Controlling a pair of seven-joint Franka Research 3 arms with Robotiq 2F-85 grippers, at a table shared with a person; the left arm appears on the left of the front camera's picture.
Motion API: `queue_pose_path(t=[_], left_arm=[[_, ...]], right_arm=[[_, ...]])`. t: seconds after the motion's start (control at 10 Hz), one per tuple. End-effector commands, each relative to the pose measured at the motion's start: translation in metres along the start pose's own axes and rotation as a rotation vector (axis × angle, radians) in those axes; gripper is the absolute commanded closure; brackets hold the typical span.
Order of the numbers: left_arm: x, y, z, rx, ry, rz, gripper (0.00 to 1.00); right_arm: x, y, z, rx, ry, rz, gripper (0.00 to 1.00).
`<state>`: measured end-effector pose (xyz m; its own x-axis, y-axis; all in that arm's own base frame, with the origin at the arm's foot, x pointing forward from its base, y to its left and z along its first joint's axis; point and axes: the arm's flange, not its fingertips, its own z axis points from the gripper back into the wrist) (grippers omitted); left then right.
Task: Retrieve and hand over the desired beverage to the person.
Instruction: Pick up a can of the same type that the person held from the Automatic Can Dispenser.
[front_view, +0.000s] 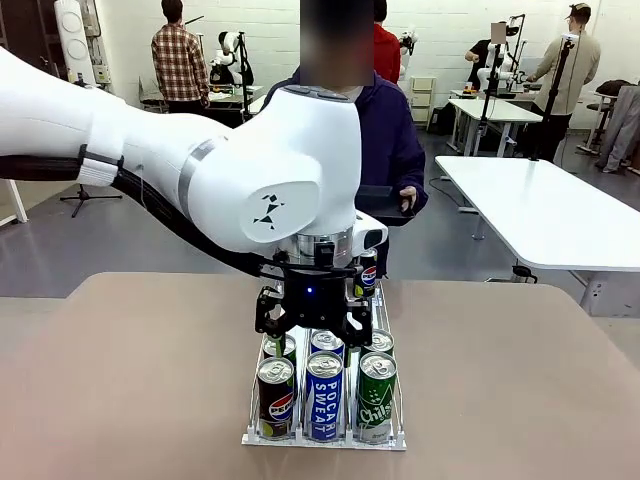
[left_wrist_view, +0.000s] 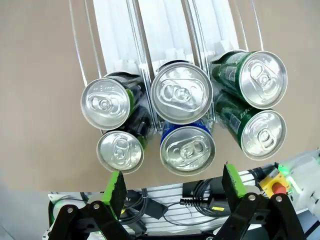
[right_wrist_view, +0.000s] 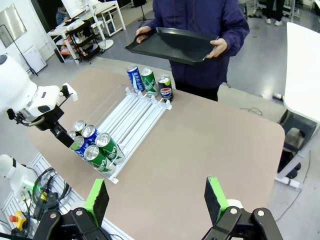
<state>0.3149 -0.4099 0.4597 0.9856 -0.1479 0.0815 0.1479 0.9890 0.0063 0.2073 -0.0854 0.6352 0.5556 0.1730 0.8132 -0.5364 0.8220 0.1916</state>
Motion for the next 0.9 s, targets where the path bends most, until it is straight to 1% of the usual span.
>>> queue_pose_path(t=[0.0, 0.2, 0.4, 0.8], left_arm=[[0.007, -0.011, 0.001, -0.01, -0.015, 0.033, 0.0], [0.012, -0.014, -0.003, -0.007, -0.008, 0.052, 0.0], [0.018, -0.015, -0.009, 0.004, 0.007, 0.123, 0.0], [0.021, -0.016, -0.018, 0.015, 0.019, 0.154, 0.0]], right_arm=[[0.0, -0.001, -0.001, 0.01, 0.003, 0.005, 0.0], [0.0, -0.001, -0.001, 0.01, 0.003, 0.005, 0.0], [0.0, -0.001, -0.001, 0.01, 0.003, 0.005, 0.0], [0.0, -0.001, -0.001, 0.01, 0.003, 0.005, 0.0]])
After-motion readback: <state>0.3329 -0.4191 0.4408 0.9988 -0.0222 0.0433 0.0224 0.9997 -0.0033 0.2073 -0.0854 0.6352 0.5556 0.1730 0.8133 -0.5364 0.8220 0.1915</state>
